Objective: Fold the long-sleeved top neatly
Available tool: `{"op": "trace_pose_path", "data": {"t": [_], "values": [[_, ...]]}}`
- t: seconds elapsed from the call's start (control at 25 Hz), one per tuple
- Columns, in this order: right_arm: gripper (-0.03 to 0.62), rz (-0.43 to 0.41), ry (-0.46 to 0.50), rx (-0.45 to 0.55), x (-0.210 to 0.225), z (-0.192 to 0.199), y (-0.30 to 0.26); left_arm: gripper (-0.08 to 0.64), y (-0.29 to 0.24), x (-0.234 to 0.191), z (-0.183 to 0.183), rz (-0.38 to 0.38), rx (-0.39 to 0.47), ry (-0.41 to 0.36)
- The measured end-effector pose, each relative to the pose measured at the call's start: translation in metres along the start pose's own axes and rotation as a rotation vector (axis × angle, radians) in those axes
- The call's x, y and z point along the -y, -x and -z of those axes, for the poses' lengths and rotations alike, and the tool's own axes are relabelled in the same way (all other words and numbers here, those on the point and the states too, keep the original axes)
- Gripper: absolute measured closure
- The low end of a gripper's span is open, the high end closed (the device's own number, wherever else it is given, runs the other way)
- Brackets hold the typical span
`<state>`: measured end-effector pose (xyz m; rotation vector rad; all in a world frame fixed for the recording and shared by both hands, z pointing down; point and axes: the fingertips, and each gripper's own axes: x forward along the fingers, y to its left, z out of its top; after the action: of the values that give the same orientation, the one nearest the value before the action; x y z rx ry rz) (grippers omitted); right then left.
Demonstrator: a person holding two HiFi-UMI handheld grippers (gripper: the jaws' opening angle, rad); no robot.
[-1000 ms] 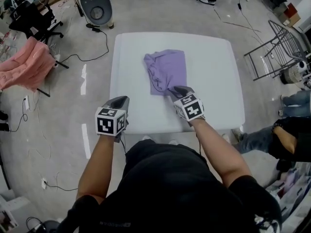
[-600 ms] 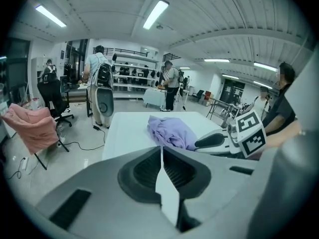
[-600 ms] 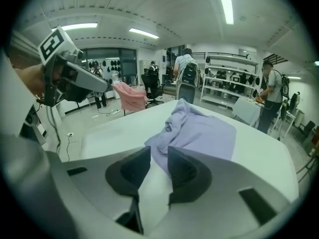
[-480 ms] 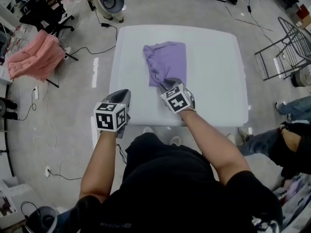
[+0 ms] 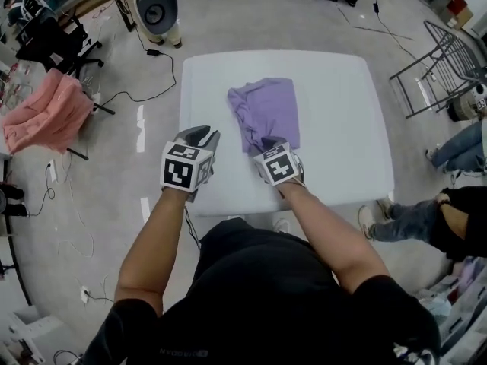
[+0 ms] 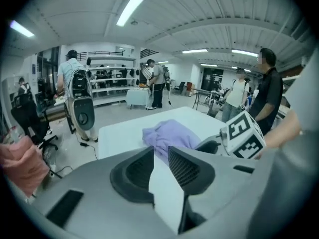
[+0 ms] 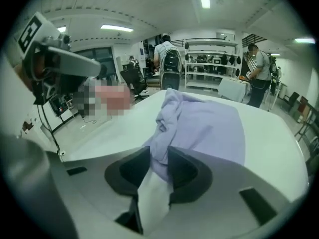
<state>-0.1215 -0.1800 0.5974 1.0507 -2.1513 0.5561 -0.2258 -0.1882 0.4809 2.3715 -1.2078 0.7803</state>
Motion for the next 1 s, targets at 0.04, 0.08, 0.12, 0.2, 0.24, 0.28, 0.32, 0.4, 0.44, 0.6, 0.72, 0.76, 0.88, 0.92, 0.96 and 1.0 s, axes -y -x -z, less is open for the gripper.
{"op": "trace_pose_path", "data": {"t": [0.04,0.08,0.12,0.2,0.24,0.28,0.32,0.4,0.44,0.6,0.72,0.76,0.88,0.92,0.96,1.0], "values": [[0.479,0.015,-0.002,-0.003,0.002,-0.001,-0.001,0.474,-0.015,-0.007,-0.011,0.013,-0.005,-0.029],[0.495,0.032,0.005,-0.007,0.004,-0.003,-0.003,0.461,-0.031,-0.017,-0.02,0.024,-0.017,-0.049],[0.516,0.051,0.015,-0.014,0.005,-0.004,-0.005,0.455,-0.049,-0.027,-0.028,0.036,-0.031,-0.064],[0.545,0.093,0.025,-0.034,0.006,-0.006,-0.006,0.443,-0.087,-0.043,-0.04,0.078,-0.066,-0.084],[0.549,0.11,0.023,-0.044,0.006,-0.006,-0.004,0.436,-0.105,-0.048,-0.045,0.109,-0.088,-0.09],[0.551,0.12,0.024,-0.051,0.004,-0.007,-0.003,0.426,-0.122,-0.051,-0.047,0.144,-0.117,-0.088],[0.551,0.128,0.032,-0.056,0.001,-0.009,-0.003,0.414,-0.137,-0.053,-0.048,0.182,-0.151,-0.077],[0.551,0.145,0.058,-0.063,-0.006,-0.017,-0.004,0.397,-0.16,-0.054,-0.045,0.262,-0.228,-0.029],[0.549,0.154,0.067,-0.066,-0.009,-0.019,-0.004,0.387,-0.168,-0.053,-0.043,0.296,-0.261,0.005],[0.548,0.169,0.116,-0.074,-0.02,-0.021,-0.002,0.385,-0.196,-0.038,-0.029,0.384,-0.353,0.094],[0.546,0.175,0.163,-0.078,-0.024,-0.022,-0.003,0.387,-0.212,-0.033,-0.016,0.394,-0.404,0.055],[0.546,0.178,0.177,-0.08,-0.025,-0.023,-0.003,0.394,-0.216,-0.033,-0.014,0.396,-0.404,0.04],[0.541,0.187,0.228,-0.094,-0.026,-0.024,-0.004,0.51,-0.22,-0.034,-0.022,0.397,-0.353,-0.004],[0.54,0.189,0.249,-0.103,-0.027,-0.024,-0.005,0.515,-0.218,-0.036,-0.028,0.402,-0.329,-0.015],[0.538,0.191,0.272,-0.111,-0.029,-0.025,-0.006,0.517,-0.215,-0.038,-0.035,0.412,-0.306,-0.022],[0.54,0.194,0.297,-0.117,-0.031,-0.026,-0.006,0.517,-0.212,-0.04,-0.043,0.424,-0.284,-0.024]]}}
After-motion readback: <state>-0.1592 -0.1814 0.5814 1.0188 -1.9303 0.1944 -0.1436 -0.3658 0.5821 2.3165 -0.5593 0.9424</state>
